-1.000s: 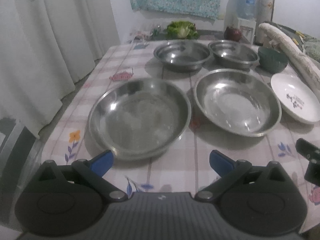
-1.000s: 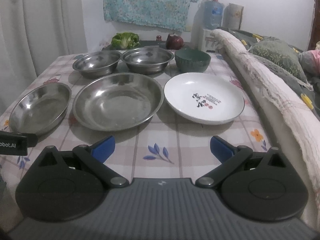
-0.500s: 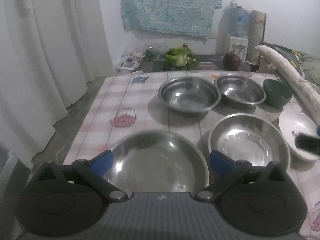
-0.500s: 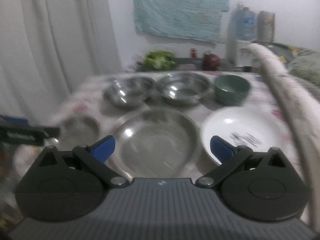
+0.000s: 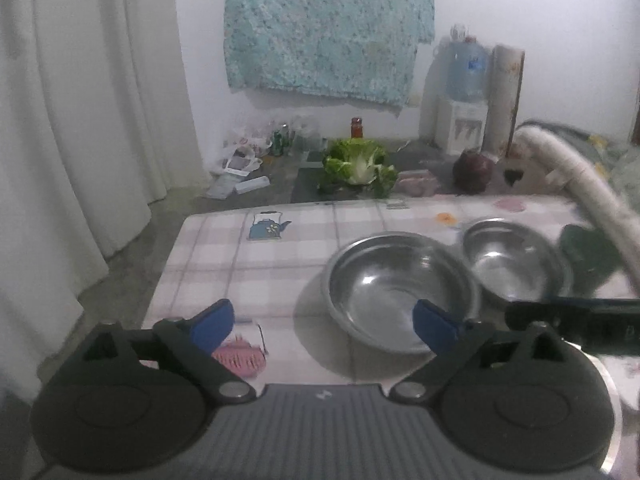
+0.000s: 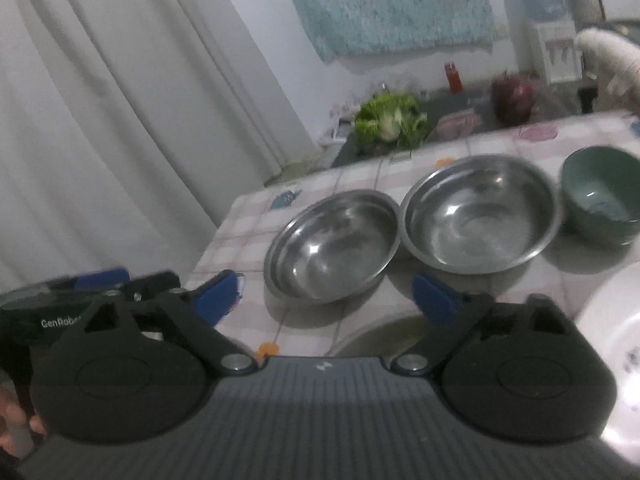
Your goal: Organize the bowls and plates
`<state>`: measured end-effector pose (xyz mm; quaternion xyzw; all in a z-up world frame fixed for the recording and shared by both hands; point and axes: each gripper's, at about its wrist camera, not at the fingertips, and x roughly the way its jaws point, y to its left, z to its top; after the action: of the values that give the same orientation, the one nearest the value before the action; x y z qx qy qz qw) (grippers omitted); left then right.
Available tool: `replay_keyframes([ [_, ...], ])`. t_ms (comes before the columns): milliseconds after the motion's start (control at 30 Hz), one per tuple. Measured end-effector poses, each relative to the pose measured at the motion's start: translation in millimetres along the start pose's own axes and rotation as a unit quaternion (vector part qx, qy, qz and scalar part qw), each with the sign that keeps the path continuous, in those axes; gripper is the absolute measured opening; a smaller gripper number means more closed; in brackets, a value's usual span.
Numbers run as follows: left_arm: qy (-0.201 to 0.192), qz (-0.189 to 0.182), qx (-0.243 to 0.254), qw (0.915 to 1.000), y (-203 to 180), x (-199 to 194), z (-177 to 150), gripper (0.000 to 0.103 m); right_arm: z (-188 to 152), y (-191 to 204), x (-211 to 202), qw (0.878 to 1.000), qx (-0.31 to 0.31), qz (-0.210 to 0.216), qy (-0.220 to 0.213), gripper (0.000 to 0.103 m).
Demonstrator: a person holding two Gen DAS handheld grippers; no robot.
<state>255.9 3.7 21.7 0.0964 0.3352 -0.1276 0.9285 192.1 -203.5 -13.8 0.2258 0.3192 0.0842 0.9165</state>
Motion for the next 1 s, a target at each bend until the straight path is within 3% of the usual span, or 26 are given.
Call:
replay_keyframes([
  [67,0.017,0.013,0.018,0.9996,-5.9,24.8,7.6,0.09,3.0,-3.2,20.8,1.0,0.005,-0.003,0.015,0.068],
  [167,0.045,0.023,0.041,0.9979,-15.4,58.6,13.1,0.075,3.5,-7.2,47.1,0.999,0.002,-0.011,0.032,0.052],
  [300,0.073,0.032,0.066,0.9946,-27.0,90.4,15.8,0.062,4.2,-15.0,67.7,0.999,-0.002,-0.027,0.047,0.044],
  [400,0.078,0.061,0.081,0.9918,-33.3,102.7,15.0,0.049,5.1,-19.3,75.4,0.998,-0.015,-0.043,0.051,0.032],
  [533,0.098,0.066,0.074,0.9902,-30.5,112.4,11.0,0.033,5.1,-21.2,81.8,0.997,-0.028,-0.051,0.056,0.021],
  [633,0.105,0.064,0.065,0.9903,-20.4,111.6,6.5,0.031,4.8,-20.4,85.1,0.996,-0.04,-0.05,0.059,0.018],
  [733,0.114,0.067,0.054,0.9897,-8.1,108.3,4.8,0.03,3.5,-16.2,86.6,0.996,-0.05,-0.021,0.071,0.015],
  [900,0.123,0.038,0.015,0.9916,14.1,100.8,4.6,0.033,7.2,-5.6,86.2,0.995,-0.079,-0.001,0.066,0.016],
  [1000,0.124,0.036,0.005,0.9916,16.5,102.7,7.9,0.045,16.3,-13.4,90.1,0.996,-0.061,-0.007,0.06,0.017],
])
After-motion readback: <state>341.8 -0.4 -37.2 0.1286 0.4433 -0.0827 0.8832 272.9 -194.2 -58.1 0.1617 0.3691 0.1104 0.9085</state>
